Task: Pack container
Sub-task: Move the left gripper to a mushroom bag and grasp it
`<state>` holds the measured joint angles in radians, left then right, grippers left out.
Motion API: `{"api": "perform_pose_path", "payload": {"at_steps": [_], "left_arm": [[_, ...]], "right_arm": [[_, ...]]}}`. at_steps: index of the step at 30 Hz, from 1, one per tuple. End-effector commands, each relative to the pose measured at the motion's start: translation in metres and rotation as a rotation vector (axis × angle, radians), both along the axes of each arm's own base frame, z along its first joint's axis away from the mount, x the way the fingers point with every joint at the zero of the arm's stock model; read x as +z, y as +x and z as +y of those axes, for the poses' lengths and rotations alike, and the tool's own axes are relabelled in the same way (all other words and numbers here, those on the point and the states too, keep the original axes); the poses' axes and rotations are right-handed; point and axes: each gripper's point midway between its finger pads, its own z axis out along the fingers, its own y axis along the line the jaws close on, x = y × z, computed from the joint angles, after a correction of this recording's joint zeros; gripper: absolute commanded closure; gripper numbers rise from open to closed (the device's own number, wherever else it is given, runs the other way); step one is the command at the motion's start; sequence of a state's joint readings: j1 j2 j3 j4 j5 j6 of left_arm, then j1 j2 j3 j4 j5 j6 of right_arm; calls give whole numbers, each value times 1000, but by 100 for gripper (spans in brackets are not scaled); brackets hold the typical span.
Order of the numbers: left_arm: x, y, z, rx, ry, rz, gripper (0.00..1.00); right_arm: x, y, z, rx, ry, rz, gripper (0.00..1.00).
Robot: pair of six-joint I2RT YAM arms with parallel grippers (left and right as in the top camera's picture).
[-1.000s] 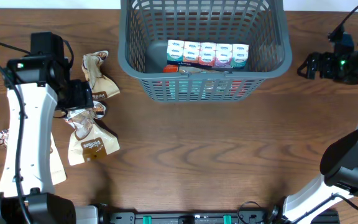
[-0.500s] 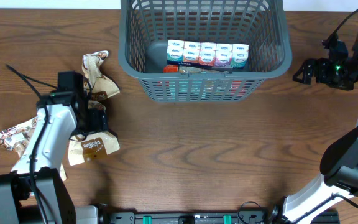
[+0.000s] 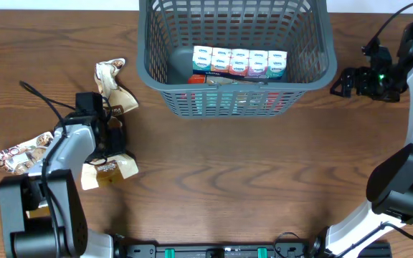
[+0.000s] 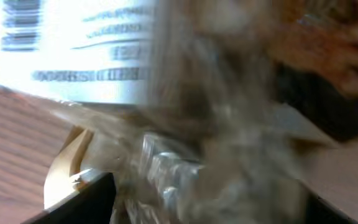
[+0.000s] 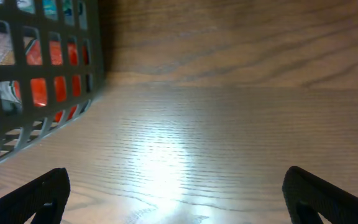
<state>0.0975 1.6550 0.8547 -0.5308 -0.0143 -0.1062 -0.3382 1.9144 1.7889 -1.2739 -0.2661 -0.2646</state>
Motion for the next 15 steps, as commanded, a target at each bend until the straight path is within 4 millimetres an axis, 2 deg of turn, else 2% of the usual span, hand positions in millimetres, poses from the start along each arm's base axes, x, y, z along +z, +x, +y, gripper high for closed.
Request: {"api": "perform_pose_path", "payload": {"at_steps": [1,2,4,6,9,12,15], "left_arm": [[-7,-4,1,13,-7,24,68],[-6,-4,0,13,-8,26,78],[-2,-5,0,12,-11,25,92],[7,-3,0,12,-11,18,94],[32,4,1,12,-6,-26,94],[76,17,2,22,2,-123,94],[130,28,3,29,11,-251,94]], "right_arm": [[1,1,8,22,9,-5,1],[1,1,8,22,8,-5,1],[1,1,8,22,8,-5,1],[1,1,8,22,8,-7,1],[1,2,7,22,6,-10,1],[1,2,6,27,-4,-10,1],[0,1,4,26,-15,-6,1]]}}
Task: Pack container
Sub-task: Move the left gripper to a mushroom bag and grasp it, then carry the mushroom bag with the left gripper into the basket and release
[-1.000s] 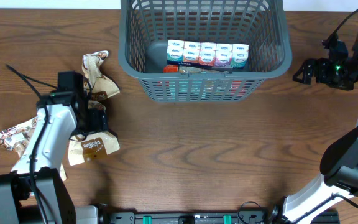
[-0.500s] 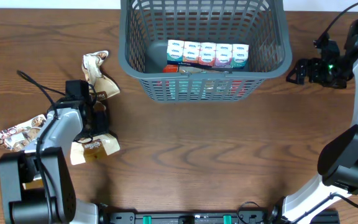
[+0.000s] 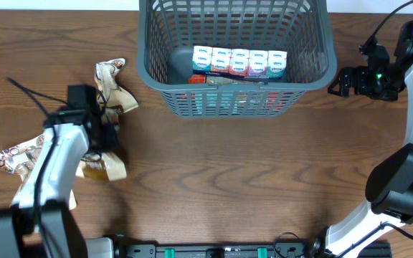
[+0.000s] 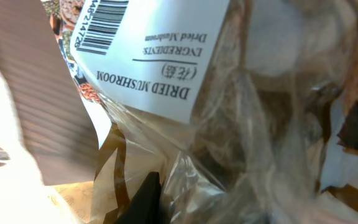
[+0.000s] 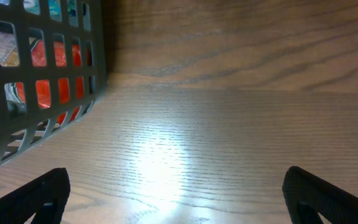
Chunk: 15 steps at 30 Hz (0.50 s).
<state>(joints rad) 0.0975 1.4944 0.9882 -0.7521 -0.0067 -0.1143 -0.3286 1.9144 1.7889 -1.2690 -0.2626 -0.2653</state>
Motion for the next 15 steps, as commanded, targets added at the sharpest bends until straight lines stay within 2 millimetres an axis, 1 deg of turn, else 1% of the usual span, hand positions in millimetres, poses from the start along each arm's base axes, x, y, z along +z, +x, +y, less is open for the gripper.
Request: {"api": "perform_pose_path", "payload": {"at_steps": [1,2,4,8,10,12,15], "left_arm": [[79,28,4,24,17,-229,94],[97,31,5,26,20,-276,94],[141,39,5,23,30,-386,94],[205,50,-2,-1,36,-508,94],[237,61,-11,-37,38,-573,94],[268,77,-24,-94,44,-643,94],[300,102,-44,-153,39,-712,94]], "right_arm": [[0,-1,0,15,-14,-1,1],[0,-1,0,14,-18,0,1],[0,-1,0,14,-19,1,1],[0,-1,-3,11,-32,4,1],[0,-1,-4,9,-33,3,1],[0,-1,-4,8,-33,2,1],[0,-1,-5,8,-34,1,1]]}}
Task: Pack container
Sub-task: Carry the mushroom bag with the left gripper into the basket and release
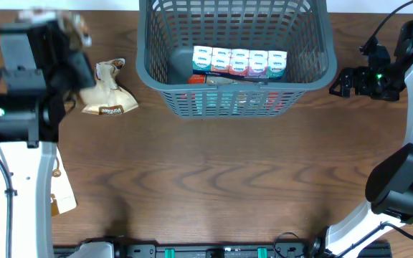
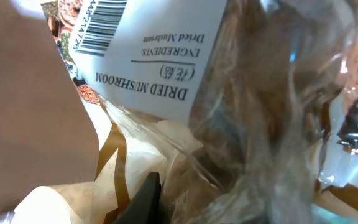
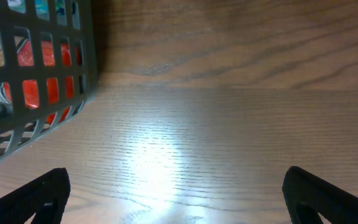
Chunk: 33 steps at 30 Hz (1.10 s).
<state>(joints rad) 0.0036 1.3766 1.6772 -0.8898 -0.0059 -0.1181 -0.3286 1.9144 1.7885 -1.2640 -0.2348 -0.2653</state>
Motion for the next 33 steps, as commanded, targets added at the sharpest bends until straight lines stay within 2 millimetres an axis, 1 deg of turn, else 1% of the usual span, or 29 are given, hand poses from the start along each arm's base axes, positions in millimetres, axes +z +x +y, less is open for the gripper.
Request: {"api": "perform_pose_path", "payload": {"at_steps": [1,4,5,7,9,10,12,16,19,21,23,26,29,32,33], "left_arm": [[30,30,-24,-82,31,-60,94],[48,59,-57,-179,64,-102,94],[52,68,-72,-222,81,-116,94],[57,82,-99,-308,124,-136,94],[59,93,-131,-396,163,-153,94],[58,96,-143,-428,177,-157,94],[52,100,-176,-524,225,-164,94],[38,93,-232,-701,327,-176,94],[24,86,-258,-801,391,-161,94],[7,85,-269,-892,485,-146,94],[-10,89,-273,-951,555,-122,94],[-46,100,-277,-1033,642,-60,94],[-91,113,-278,-1106,707,24,94],[-142,122,-281,-1150,720,123,94],[-153,123,-281,-1157,719,146,94]], "right_arm": [[1,-1,0,13,-6,-4,1],[1,-1,0,13,-6,-3,1],[1,-1,0,13,-6,-3,1],[1,-1,0,17,-7,-4,1],[1,-1,0,17,-7,-4,1],[1,-1,0,17,-7,-4,1],[1,-1,0,20,-8,-4,1],[1,-1,0,20,-8,-4,1],[1,-1,0,20,-8,-3,1],[1,-1,0,20,-7,-2,1],[1,-1,1,20,-7,-1,1],[1,-2,1,20,-6,0,1],[0,-2,1,20,-5,3,1],[0,-3,1,20,-5,3,1],[0,-3,1,20,-5,3,1]]}}
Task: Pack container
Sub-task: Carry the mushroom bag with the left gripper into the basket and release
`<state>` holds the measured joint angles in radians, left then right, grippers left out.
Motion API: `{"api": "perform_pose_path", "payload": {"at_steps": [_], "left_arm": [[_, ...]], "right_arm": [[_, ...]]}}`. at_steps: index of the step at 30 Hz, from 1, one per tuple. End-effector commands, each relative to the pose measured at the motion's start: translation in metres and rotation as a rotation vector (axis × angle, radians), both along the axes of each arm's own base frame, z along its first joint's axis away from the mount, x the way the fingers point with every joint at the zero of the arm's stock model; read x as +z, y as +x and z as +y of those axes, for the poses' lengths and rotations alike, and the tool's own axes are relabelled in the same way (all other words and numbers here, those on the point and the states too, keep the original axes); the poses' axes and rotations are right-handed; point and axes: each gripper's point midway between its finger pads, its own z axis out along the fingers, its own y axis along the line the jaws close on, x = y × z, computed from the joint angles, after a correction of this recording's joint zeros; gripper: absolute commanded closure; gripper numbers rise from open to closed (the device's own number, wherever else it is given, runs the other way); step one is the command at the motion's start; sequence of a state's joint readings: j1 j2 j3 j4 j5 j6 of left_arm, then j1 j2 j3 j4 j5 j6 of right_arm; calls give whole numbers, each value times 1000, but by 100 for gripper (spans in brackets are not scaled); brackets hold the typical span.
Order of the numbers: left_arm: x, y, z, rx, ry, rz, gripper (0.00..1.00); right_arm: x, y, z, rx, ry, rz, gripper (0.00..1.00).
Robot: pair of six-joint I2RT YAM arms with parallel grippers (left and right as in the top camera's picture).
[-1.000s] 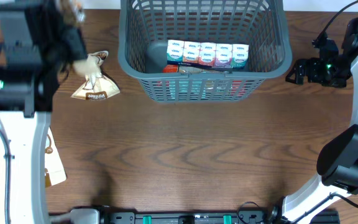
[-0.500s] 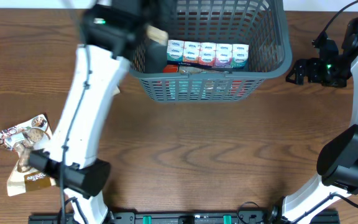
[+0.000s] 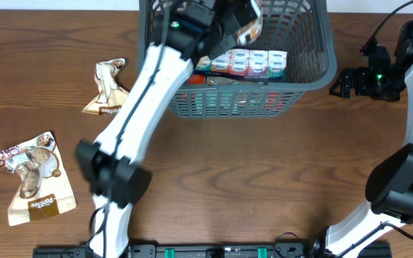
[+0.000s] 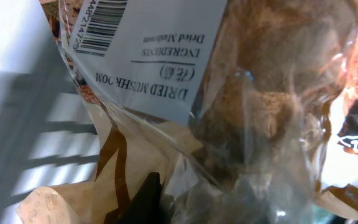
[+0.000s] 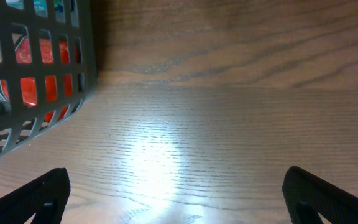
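The grey mesh basket (image 3: pixel 314 50) stands at the table's back middle, with a row of small cartons (image 3: pixel 239 63) and red packs inside. My left gripper (image 3: pixel 234 20) hangs over the basket's middle, shut on a clear bag of dried mushrooms (image 3: pixel 249 29). That bag (image 4: pixel 260 93), with its white label (image 4: pixel 148 56), fills the left wrist view, and one dark finger (image 4: pixel 145 199) shows at the bottom. My right gripper (image 3: pixel 338 82) stands open, low over the table just right of the basket, with nothing between its fingers (image 5: pixel 36 199).
Two more snack bags lie on the wooden table at the left: a small one (image 3: pixel 106 89) near the basket and a larger one (image 3: pixel 31 179) toward the front left. The basket's corner (image 5: pixel 30 81) shows in the right wrist view.
My left gripper, holding the mushroom bag, was raised over the table's far left; now it is over the basket's middle. The right arm has not moved.
My left gripper was down on a bag lying at the table's left, and was still there half a second later. Then it was raised high at the far left with the bag. Now it holds the bag over the basket.
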<state>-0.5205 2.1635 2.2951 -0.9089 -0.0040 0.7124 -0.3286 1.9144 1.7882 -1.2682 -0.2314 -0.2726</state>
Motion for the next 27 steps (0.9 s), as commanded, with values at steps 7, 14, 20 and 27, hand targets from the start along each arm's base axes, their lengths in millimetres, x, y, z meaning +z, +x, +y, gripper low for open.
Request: {"api": "perform_pose_path", "payload": {"at_steps": [7,14,20,27], "left_arm": [[-77,-1,1,-61,135,142,90],[-59,-6,3,-55,123,127,40],[47,-18,28,40,62,-74,15],[195,-63,114,302,-89,-360,5]], "right_arm": [[1,-2,2,14,4,1,1],[1,-2,2,14,3,1,0],[1,-2,2,14,4,1,1],[1,-1,3,15,10,-2,1]]}}
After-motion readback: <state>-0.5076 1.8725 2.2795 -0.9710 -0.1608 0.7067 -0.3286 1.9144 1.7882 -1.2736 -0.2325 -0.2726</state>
